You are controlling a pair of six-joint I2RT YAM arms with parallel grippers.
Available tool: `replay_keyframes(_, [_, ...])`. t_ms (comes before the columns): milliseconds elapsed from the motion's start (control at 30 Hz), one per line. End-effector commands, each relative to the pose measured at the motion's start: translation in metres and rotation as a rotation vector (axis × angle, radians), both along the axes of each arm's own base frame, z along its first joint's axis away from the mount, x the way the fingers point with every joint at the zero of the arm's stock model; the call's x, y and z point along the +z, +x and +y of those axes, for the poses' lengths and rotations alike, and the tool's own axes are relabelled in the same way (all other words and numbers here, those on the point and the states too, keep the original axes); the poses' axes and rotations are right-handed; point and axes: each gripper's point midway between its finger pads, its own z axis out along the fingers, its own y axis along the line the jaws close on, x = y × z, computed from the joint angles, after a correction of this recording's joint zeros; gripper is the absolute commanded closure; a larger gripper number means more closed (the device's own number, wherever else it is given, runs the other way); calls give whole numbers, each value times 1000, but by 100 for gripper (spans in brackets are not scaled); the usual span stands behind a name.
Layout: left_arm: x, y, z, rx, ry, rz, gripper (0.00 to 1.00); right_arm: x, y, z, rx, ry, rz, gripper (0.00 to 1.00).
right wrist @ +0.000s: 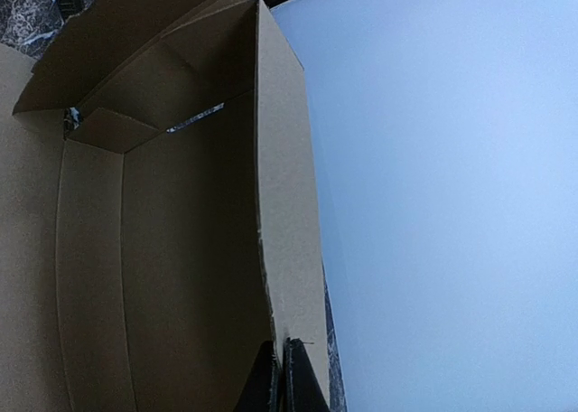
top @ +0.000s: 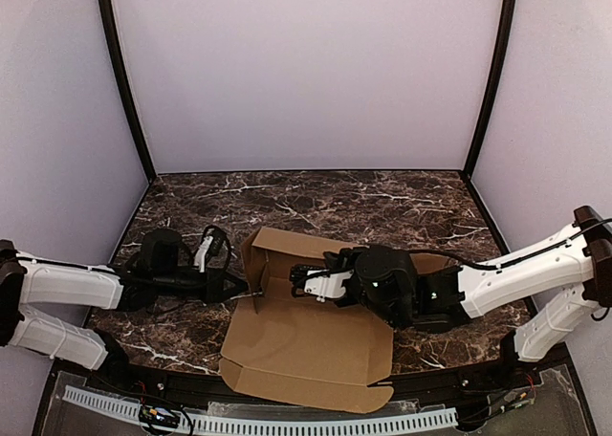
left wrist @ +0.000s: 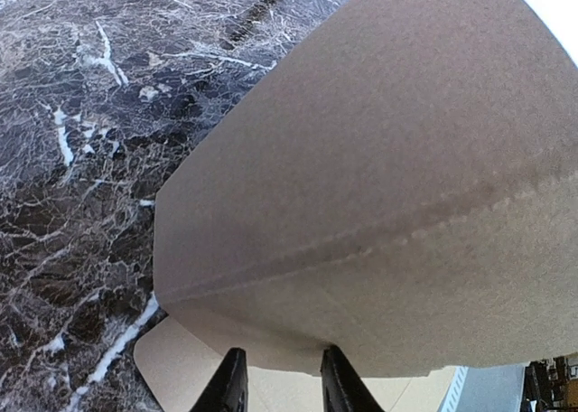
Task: Fold the paper box
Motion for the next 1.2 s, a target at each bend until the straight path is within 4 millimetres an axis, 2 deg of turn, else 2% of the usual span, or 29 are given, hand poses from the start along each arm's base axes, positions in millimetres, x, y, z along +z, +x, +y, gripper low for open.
replay_keyframes(0, [25, 8, -14, -45, -71, -60, 71, -83, -15, -26, 23, -268, 104, 100])
replay_keyframes(200, [34, 7, -23, -66, -96, -74, 69, -87, -10, -26, 3, -261, 115, 100])
replay_keyframes(333, [28, 4, -27, -65, -76, -92, 66, -87, -7, -25, -4, -255, 122, 100])
replay_keyframes(467, [18, 6, -31, -55, -12, -137, 59, -93, -8, -26, -10, -266, 136, 100])
replay_keyframes(633, [4, 19, -20, 40, 138, -221, 54, -94, -9, -28, -23, -266, 161, 100])
replay_keyframes(933, [12, 38, 11, 213, 307, -448, 47, -96, -11, -26, -27, -259, 182, 100])
replay_keyframes(1167, [11, 34, -13, 99, 244, -514, 43, -96, -12, -25, -36, -251, 190, 100])
